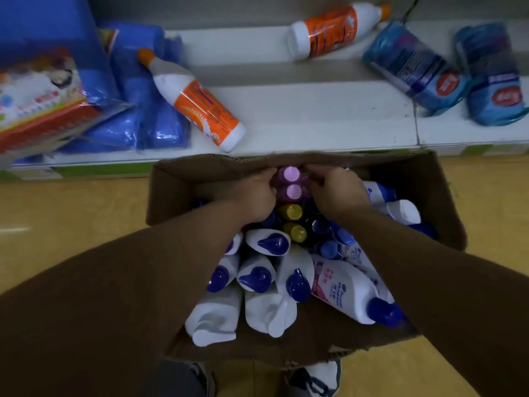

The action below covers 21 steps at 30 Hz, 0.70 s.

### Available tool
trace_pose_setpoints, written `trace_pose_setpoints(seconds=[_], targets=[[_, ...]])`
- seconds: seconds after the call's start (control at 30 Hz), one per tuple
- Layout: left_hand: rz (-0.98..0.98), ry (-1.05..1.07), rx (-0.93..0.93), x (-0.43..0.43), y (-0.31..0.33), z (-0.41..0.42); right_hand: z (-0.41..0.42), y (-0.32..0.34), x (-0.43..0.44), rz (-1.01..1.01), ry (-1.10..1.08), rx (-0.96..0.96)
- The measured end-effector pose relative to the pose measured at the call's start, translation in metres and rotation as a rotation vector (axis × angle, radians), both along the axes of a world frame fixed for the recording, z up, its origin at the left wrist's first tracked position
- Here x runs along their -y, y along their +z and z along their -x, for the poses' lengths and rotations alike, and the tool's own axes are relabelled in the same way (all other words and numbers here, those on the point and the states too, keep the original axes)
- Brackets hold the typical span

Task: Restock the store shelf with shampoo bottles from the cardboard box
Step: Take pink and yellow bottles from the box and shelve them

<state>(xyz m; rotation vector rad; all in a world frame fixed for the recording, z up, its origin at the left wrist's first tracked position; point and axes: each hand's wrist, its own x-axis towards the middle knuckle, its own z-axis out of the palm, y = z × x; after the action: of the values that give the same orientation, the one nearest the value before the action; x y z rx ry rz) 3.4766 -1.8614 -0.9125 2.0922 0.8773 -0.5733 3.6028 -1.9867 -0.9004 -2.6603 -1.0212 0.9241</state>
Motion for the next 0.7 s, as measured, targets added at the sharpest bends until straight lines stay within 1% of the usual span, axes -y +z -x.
trace_pose_setpoints(seconds=[0.07, 0.17, 0.4, 0.57, 0.7], targets=[[0.018, 0.024, 0.008, 0.000, -0.009, -0.002, -0.004, -0.011, -0.005, 0.025, 0.062, 0.026], [-0.021, 0.102, 0.066, 0.004, -0.015, -0.001, -0.006, -0.021, -0.008, 0.050, 0.129, 0.037], [-0.102, 0.189, 0.139, 0.006, -0.013, -0.001, -0.006, -0.019, -0.003, -0.065, 0.153, -0.003], [-0.161, 0.174, 0.237, 0.004, 0.017, 0.006, -0.004, 0.012, 0.008, -0.168, 0.141, 0.038], [-0.194, 0.137, 0.320, 0.003, 0.071, 0.008, -0.005, 0.070, 0.015, -0.261, 0.120, 0.023]])
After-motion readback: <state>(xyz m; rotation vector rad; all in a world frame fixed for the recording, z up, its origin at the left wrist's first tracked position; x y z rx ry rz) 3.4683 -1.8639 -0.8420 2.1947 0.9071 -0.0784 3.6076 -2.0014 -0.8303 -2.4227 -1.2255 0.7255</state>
